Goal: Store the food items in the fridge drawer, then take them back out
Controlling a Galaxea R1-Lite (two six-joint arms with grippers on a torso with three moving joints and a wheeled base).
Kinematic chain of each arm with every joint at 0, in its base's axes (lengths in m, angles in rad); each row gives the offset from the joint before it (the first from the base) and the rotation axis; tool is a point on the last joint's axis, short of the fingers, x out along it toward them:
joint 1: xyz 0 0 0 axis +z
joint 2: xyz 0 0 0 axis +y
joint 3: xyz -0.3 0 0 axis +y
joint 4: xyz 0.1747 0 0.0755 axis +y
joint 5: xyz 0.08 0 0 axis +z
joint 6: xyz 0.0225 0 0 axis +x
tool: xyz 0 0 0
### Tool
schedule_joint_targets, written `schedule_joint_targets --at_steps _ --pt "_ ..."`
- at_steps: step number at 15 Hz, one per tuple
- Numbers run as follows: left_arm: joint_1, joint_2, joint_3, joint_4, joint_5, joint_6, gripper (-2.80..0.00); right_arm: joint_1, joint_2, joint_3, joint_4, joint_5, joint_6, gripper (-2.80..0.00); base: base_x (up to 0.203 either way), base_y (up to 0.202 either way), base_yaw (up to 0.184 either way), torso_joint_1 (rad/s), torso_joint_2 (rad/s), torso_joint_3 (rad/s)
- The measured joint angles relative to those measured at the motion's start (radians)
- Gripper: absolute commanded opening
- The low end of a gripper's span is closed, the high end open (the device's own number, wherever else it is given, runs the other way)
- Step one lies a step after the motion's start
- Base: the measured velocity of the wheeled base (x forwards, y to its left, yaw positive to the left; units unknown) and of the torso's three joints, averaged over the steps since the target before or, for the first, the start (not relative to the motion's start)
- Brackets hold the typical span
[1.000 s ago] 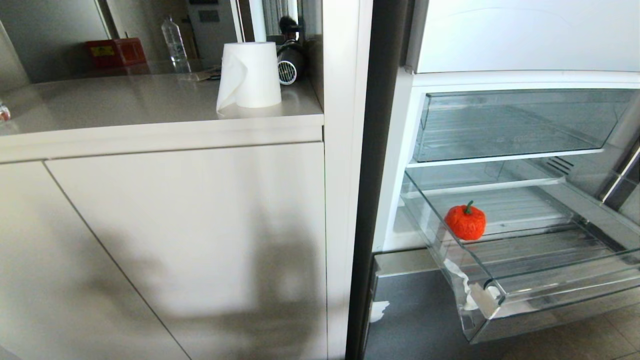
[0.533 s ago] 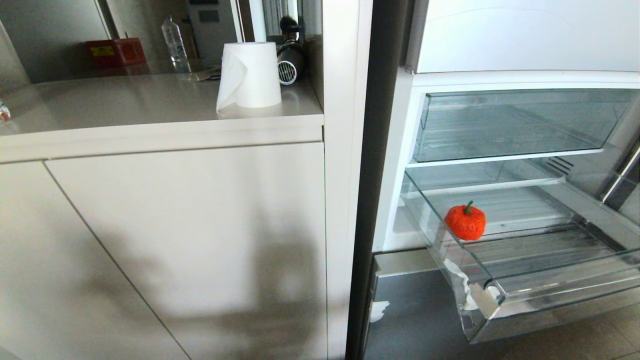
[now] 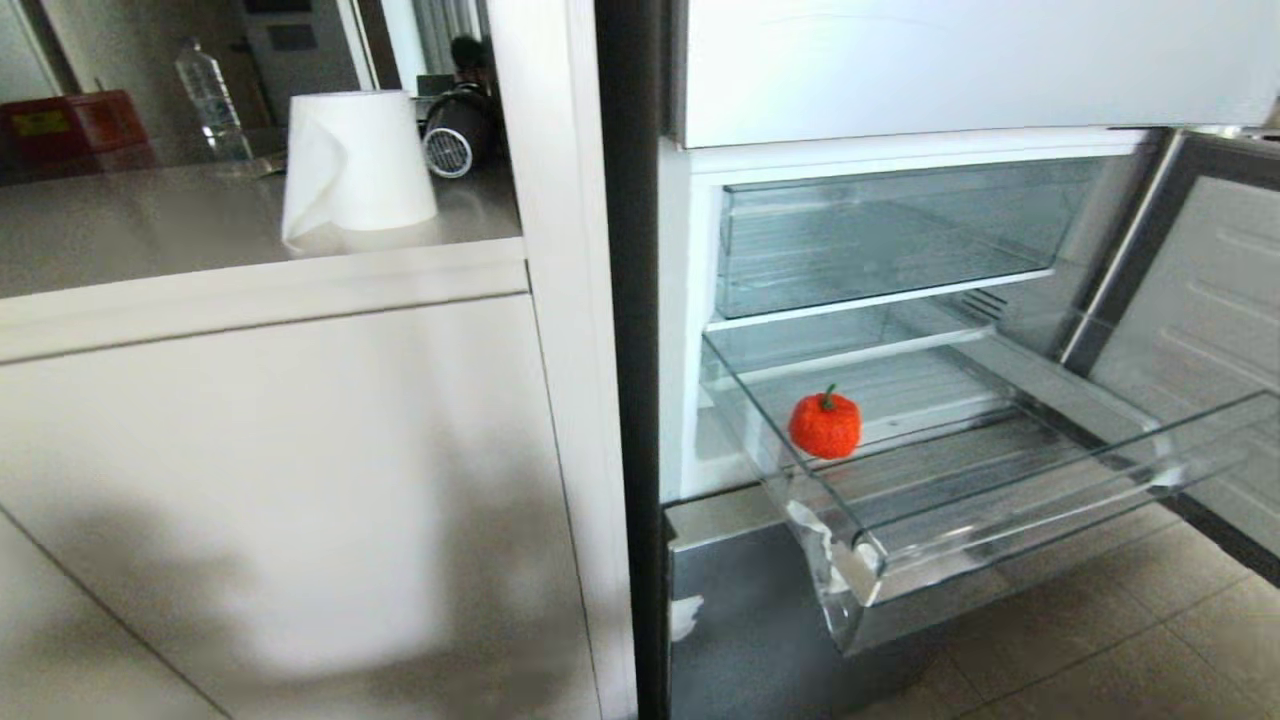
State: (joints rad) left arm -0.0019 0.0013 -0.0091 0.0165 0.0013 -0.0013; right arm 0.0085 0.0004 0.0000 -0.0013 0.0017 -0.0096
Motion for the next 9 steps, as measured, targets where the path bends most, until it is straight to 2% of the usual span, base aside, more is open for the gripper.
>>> schedule_joint_targets --at_steps 9 --pt "-0.001 0.0 0.0 0.0 0.0 0.0 -2.8 -0.001 0.0 0.0 0.0 0.0 -0.002 -2.8 -0.001 0.007 -0.175 0.002 0.0 0.002"
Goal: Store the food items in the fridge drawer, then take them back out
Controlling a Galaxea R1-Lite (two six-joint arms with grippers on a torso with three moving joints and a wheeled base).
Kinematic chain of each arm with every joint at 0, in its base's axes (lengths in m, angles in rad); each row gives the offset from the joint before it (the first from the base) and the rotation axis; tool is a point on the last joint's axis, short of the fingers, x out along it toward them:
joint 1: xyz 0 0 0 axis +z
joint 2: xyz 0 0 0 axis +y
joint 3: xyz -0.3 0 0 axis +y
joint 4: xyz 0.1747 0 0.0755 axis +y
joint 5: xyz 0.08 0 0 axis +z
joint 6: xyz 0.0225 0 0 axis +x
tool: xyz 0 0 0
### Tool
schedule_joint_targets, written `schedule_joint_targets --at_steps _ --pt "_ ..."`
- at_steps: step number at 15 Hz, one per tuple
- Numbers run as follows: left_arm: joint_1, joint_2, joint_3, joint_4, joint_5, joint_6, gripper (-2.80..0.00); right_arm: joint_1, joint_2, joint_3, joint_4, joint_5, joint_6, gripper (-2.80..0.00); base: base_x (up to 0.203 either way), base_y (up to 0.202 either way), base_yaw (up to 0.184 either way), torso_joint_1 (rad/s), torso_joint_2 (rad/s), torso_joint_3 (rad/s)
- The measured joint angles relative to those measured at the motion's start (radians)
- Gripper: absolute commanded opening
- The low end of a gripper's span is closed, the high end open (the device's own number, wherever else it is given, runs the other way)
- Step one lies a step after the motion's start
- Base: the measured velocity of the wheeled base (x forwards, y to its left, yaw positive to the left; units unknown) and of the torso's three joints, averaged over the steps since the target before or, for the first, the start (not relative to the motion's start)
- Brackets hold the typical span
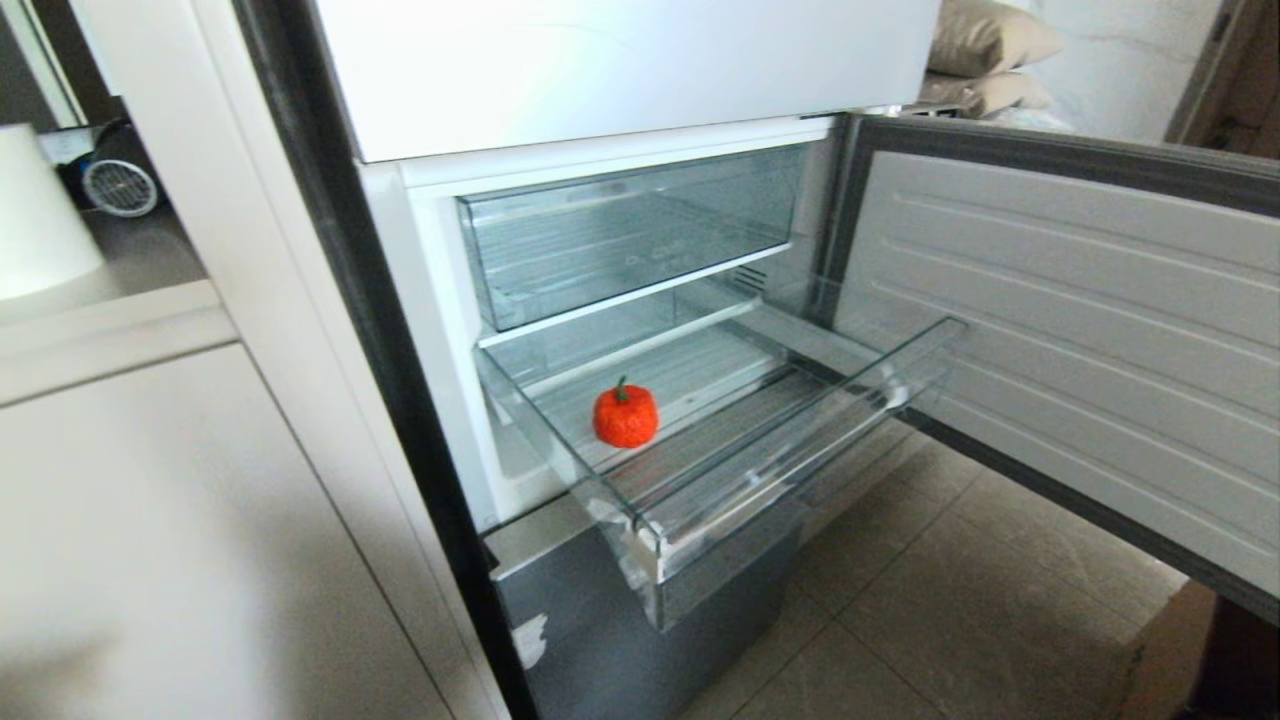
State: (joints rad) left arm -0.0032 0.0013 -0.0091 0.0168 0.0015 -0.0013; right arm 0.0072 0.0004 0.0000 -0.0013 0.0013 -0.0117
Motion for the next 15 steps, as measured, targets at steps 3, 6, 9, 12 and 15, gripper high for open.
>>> schedule_joint_targets --at_steps 3,6,9,12,15 --pt "0.0 0.0 0.0 0.0 0.0 0.0 -2.8 0.0 0.0 0.0 0.0 0.001 0.0 -2.8 0.001 0.007 -0.175 0.001 0.0 0.002" --pt "0.0 0.0 0.0 0.0 0.0 0.0 -2.8 0.0 0.0 0.0 0.0 0.005 -0.01 -2.8 0.0 0.006 -0.161 0.002 0.0 0.003" --pt "0.0 0.0 0.0 0.0 0.0 0.0 -2.8 0.0 0.001 -0.002 -0.001 -0.001 -0.021 -2.8 -0.001 0.003 -0.054 0.003 0.0 -0.003" --pt "0.0 0.0 0.0 0.0 0.0 0.0 -2.8 -0.004 0.044 -0.076 -0.011 -0.083 0.008 -2.8 0.0 0.0 0.0 0.0 0.0 0.0" --pt "0.0 0.0 0.0 0.0 0.0 0.0 -2.8 -0.043 0.229 -0.231 -0.015 -0.201 0.101 -2.8 0.0 0.0 0.0 0.0 0.0 0.0"
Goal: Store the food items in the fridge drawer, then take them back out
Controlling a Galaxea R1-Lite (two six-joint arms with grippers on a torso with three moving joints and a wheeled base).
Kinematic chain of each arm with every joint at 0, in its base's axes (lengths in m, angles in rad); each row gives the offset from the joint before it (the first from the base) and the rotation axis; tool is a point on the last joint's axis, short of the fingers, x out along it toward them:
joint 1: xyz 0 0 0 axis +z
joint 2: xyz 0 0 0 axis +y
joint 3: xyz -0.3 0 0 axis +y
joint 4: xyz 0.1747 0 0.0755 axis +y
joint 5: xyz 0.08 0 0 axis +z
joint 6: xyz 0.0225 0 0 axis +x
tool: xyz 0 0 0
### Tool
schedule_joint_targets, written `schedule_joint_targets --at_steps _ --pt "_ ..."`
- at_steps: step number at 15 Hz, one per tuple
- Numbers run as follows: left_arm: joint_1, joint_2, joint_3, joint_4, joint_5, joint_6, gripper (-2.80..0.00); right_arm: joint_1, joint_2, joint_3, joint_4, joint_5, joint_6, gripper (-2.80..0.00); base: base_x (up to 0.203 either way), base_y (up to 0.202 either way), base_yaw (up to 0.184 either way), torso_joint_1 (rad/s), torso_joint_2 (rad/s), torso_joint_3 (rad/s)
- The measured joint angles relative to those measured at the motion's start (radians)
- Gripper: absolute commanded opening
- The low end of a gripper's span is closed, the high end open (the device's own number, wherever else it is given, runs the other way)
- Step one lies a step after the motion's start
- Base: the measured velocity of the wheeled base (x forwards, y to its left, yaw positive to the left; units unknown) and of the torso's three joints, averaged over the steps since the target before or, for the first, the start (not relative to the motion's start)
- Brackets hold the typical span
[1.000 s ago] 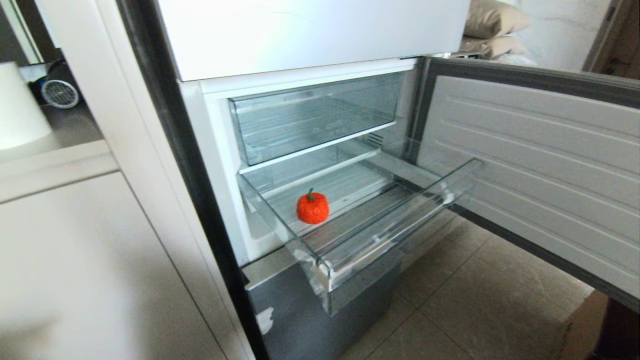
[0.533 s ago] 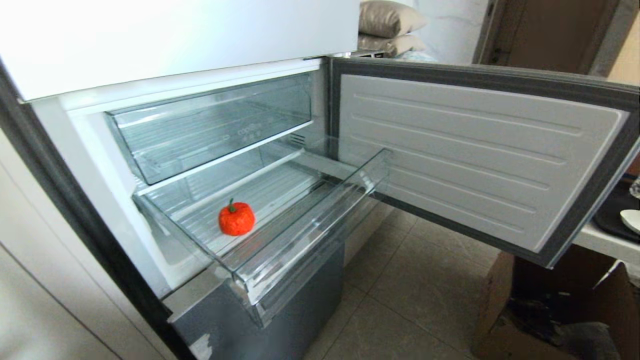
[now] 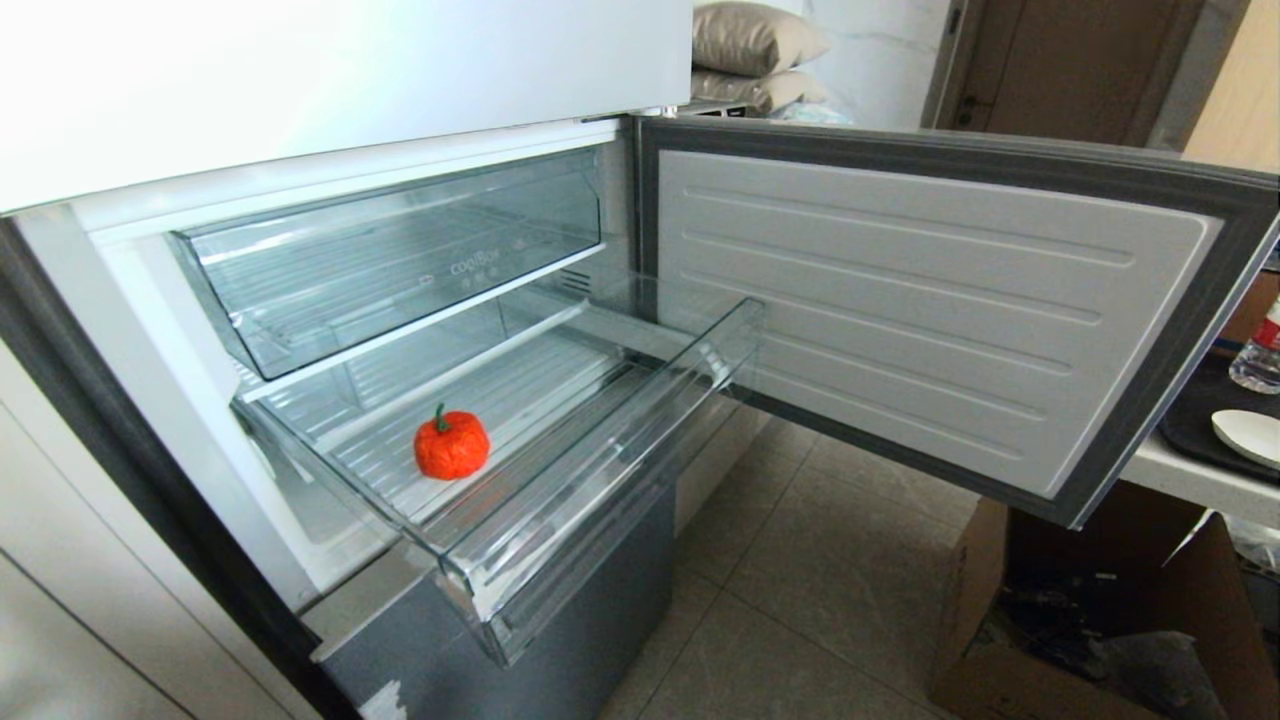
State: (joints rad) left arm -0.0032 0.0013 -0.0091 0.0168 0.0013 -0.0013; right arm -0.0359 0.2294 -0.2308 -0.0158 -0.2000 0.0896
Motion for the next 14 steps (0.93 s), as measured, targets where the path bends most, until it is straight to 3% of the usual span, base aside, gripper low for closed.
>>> schedule_joint_targets --at_steps 2,4,8,10,11,14 --pt "0.0 0.0 0.0 0.0 0.0 0.0 -2.8 -0.092 0.165 -0.098 -0.002 -0.055 0.063 -2.8 0.0 0.0 0.0 0.0 0.0 0.0" --pt "0.0 0.0 0.0 0.0 0.0 0.0 -2.8 -0.266 0.344 -0.178 -0.023 -0.053 0.1 -2.8 0.0 0.0 0.0 0.0 0.0 0.0" --pt "0.0 0.0 0.0 0.0 0.0 0.0 -2.8 -0.671 0.681 -0.275 -0.168 0.081 0.134 -2.8 0.0 0.0 0.0 0.0 0.0 0.0" --pt "0.0 0.0 0.0 0.0 0.0 0.0 -2.8 -0.78 0.834 -0.295 -0.279 0.137 0.136 -2.8 0.0 0.0 0.0 0.0 0.0 0.0" --pt "0.0 0.0 0.0 0.0 0.0 0.0 -2.8 -0.815 0.909 -0.303 -0.342 0.152 0.132 0.0 0.0 0.0 0.0 0.0 0.0 0.0" --pt "0.0 0.0 0.0 0.0 0.0 0.0 -2.8 -0.863 1.093 -0.328 -0.513 0.168 0.109 0.0 0.0 0.0 0.0 0.0 0.0 0.0"
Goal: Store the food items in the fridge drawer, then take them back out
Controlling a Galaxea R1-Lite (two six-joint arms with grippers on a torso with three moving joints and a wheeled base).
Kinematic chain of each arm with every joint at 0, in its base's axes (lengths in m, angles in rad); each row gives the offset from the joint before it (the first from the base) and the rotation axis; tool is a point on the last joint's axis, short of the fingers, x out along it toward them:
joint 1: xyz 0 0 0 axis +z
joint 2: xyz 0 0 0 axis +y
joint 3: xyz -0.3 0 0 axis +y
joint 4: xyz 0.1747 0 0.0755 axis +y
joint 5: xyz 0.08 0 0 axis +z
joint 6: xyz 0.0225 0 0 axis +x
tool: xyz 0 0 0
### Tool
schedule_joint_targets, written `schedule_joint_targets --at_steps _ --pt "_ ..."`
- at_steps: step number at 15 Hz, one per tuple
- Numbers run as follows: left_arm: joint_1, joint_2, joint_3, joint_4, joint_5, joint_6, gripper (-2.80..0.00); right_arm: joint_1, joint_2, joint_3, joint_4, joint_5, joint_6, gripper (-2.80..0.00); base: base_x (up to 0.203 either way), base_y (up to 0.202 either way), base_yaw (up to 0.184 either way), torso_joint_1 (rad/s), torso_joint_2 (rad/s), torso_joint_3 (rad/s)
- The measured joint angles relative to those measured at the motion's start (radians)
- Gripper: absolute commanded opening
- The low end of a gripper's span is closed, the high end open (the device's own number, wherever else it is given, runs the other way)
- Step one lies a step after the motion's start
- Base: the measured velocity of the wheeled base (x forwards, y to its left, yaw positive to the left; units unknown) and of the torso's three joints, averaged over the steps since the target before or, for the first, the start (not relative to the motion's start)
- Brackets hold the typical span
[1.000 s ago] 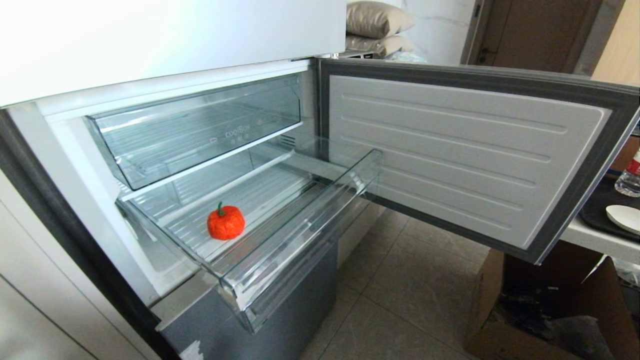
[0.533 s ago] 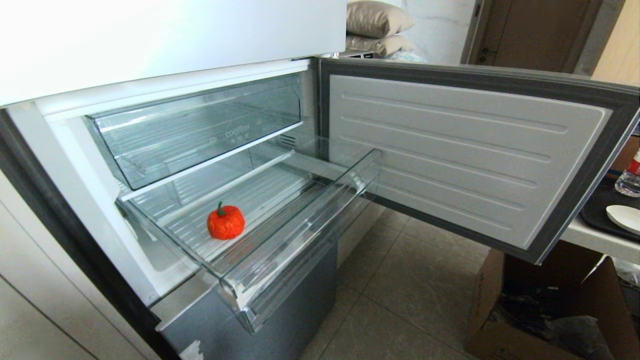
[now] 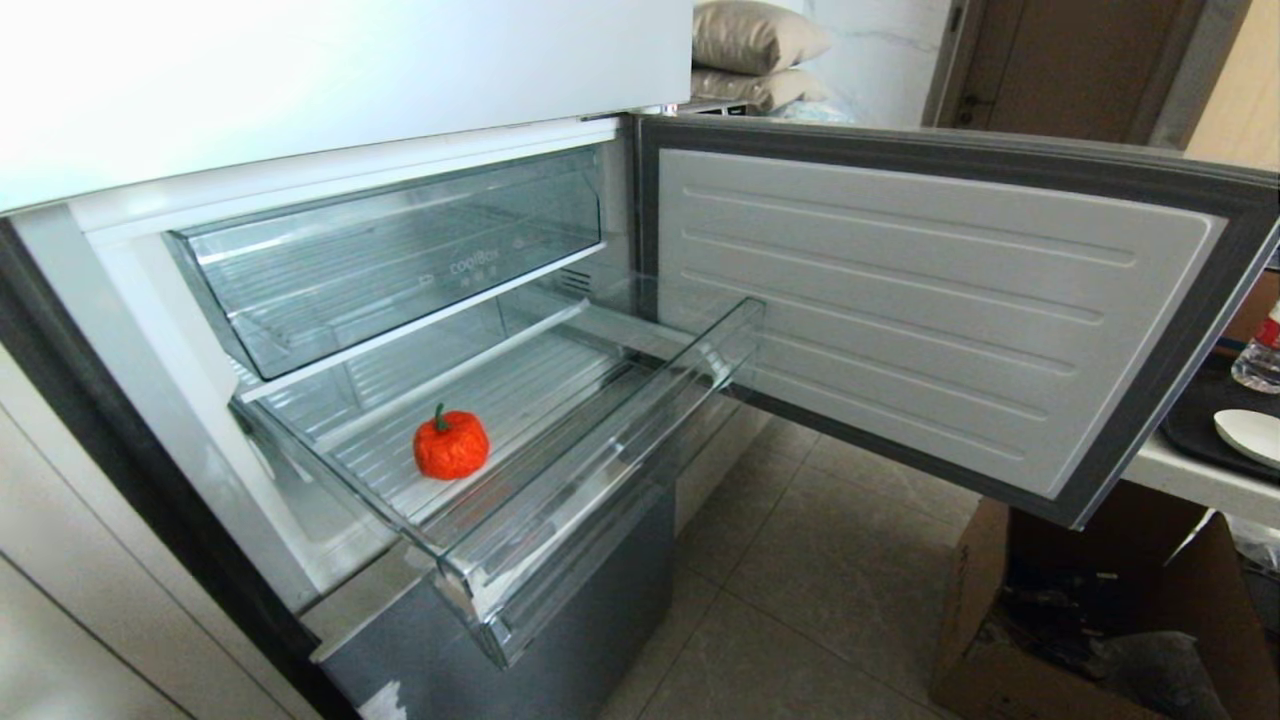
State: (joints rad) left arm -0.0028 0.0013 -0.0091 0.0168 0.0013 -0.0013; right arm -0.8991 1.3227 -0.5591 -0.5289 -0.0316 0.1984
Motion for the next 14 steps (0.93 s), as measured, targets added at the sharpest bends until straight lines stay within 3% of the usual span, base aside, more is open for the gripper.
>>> schedule_joint_targets --at_steps 3,8,10,14 --pt "0.0 0.0 0.0 0.0 0.0 0.0 -2.8 -0.012 0.143 -0.055 -0.112 0.018 -0.024 0.0 0.0 0.0 0.0 0.0 0.0 0.0" --pt "-0.001 0.0 0.0 0.0 0.0 0.0 -2.8 -0.011 0.331 -0.173 -0.194 0.12 -0.04 0.0 0.0 0.0 0.0 0.0 0.0 0.0" --pt "0.0 0.0 0.0 0.0 0.0 0.0 -2.8 -0.009 0.392 -0.226 -0.216 0.164 -0.082 0.0 0.0 0.0 0.0 0.0 0.0 0.0" --pt "0.0 0.0 0.0 0.0 0.0 0.0 -2.8 0.003 0.483 -0.298 -0.27 0.172 -0.118 0.0 0.0 0.0 0.0 0.0 0.0 0.0"
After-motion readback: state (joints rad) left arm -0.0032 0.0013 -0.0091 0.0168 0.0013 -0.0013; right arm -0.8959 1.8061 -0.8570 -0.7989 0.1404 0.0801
